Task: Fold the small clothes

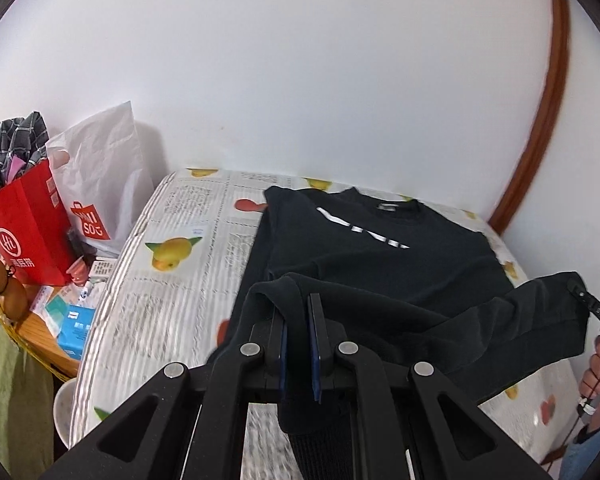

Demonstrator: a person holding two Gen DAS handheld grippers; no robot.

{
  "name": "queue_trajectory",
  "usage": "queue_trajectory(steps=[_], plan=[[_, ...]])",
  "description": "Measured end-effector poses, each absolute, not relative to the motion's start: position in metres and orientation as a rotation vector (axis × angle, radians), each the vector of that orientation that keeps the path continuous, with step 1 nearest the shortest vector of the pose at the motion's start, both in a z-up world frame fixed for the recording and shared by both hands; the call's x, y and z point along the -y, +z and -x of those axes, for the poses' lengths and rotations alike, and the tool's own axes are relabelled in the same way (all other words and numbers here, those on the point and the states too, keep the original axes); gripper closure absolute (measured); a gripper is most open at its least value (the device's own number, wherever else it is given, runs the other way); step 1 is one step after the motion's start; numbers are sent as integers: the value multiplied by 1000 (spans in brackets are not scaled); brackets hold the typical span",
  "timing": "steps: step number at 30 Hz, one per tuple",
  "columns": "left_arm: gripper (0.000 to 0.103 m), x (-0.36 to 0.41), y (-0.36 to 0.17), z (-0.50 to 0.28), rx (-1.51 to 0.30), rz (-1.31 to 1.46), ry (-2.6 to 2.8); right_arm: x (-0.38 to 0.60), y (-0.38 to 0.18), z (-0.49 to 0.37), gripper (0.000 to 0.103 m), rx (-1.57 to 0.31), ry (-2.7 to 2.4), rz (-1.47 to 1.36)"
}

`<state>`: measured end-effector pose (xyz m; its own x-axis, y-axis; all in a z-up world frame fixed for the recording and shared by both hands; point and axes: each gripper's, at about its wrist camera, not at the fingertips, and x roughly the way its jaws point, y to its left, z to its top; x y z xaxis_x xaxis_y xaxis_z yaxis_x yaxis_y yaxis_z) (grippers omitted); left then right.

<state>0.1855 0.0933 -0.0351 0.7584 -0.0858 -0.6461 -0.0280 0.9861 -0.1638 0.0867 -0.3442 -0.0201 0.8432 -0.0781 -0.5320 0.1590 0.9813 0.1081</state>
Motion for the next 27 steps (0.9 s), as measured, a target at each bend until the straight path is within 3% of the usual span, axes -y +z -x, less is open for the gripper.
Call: queue_trajectory(steps=[27], plan=[[93, -84, -104, -298, -866, 75, 53, 365, -105, -215, 94, -774, -225, -74]])
